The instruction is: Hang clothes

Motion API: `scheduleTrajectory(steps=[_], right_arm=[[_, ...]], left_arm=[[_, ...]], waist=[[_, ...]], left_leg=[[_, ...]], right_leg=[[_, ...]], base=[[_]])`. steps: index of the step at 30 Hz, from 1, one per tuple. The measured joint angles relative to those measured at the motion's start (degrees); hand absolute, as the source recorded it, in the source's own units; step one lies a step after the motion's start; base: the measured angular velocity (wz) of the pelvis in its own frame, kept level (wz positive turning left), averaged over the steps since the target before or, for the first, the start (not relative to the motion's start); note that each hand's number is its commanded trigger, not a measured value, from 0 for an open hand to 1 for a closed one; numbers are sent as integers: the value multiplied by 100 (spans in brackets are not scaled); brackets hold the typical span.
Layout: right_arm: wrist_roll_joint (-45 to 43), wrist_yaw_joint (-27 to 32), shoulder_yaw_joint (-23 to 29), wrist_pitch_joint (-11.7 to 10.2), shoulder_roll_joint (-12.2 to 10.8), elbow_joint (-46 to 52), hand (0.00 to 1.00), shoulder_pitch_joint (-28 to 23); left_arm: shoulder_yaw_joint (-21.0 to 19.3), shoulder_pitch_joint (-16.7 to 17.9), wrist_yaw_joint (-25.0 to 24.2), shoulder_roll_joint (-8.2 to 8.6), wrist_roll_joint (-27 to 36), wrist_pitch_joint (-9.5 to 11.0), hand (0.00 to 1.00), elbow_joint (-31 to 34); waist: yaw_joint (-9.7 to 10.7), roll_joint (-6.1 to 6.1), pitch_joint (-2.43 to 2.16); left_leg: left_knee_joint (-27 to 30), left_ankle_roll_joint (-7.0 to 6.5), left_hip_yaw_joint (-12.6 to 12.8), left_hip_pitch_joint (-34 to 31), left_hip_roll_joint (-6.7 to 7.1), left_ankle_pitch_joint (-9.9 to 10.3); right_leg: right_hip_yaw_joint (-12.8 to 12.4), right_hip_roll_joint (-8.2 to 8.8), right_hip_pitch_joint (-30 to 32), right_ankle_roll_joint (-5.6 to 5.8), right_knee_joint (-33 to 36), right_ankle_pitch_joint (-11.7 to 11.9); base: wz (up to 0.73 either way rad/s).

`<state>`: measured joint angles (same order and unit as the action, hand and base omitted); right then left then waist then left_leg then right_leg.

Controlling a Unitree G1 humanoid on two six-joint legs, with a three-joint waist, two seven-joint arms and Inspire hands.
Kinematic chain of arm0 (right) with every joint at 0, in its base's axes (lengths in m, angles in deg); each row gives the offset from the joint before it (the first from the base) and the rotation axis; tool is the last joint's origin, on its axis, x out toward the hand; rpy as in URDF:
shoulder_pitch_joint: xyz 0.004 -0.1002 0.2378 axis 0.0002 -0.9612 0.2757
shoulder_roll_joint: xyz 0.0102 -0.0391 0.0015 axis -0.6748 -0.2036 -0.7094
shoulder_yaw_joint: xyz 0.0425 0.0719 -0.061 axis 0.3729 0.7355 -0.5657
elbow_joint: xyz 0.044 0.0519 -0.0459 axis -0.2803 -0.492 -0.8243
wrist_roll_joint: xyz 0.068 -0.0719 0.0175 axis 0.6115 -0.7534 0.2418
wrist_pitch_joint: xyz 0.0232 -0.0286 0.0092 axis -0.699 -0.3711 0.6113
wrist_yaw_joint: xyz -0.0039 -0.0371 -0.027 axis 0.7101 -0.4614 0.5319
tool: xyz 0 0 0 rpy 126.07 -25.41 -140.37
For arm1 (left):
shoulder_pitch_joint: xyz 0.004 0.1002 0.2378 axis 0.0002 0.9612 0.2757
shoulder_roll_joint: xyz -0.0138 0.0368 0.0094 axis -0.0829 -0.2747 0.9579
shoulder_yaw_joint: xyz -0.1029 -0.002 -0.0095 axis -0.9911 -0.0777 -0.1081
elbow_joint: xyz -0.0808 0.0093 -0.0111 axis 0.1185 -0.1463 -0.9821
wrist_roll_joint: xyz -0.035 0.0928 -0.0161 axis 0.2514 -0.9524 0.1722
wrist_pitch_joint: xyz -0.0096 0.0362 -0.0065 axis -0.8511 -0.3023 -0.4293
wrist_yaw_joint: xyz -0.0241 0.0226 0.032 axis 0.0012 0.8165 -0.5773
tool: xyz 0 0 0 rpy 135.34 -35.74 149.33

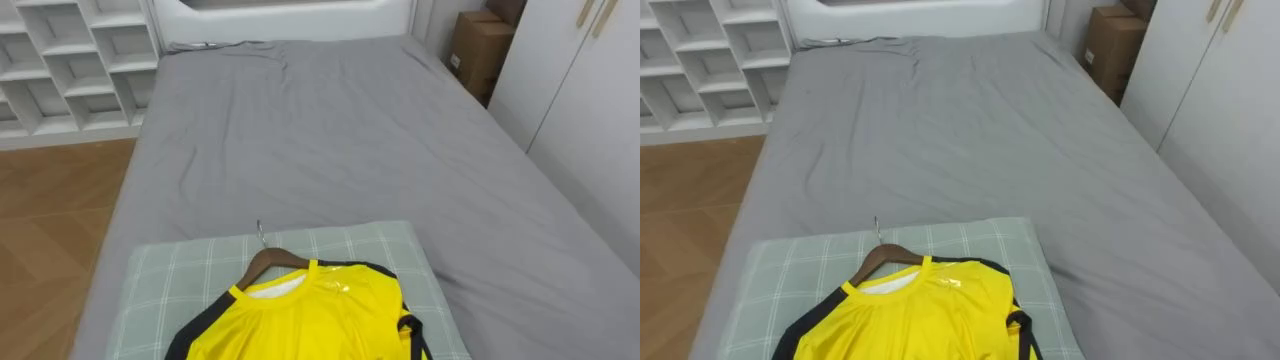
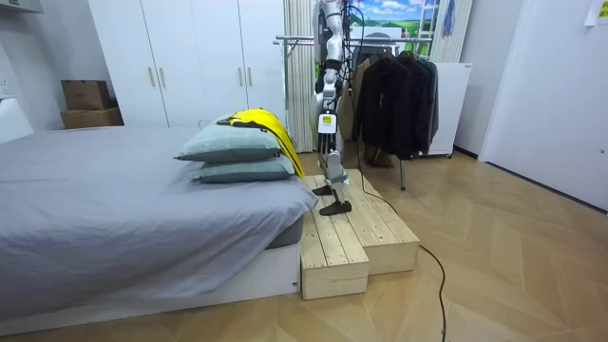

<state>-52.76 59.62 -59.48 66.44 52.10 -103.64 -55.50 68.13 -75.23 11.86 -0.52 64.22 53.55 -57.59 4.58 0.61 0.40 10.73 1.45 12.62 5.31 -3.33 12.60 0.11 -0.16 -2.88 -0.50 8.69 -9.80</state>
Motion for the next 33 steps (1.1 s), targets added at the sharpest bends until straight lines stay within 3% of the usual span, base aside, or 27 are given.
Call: scheduleTrajectory(steps=[16,23,33], right_arm=[[-254,-97,265,4,5,-7,0,16],[-258,-96,265,0,8,-22,0,48],[-312,23,209,1,7,-8,0,103]], left_arm=[[-20,-5,-40,-18,-30,-39,0,1],[-16,-8,-21,-12,3,-36,0,-4],[-16,-5,45,3,272,-39,0,-90]], waist=[[-3,29,10],[-8,-21,18],[-34,-40,-24]], left_leg=[[-2,-1,116,98,-1,1],[-41,-18,117,94,-3,14],[-83,-19,114,90,-4,15]], right_leg=[[-99,0,-8,6,2,-3],[-91,-8,5,9,8,1],[-12,-2,-4,15,9,15]], base=[[-4],[0],[1]])
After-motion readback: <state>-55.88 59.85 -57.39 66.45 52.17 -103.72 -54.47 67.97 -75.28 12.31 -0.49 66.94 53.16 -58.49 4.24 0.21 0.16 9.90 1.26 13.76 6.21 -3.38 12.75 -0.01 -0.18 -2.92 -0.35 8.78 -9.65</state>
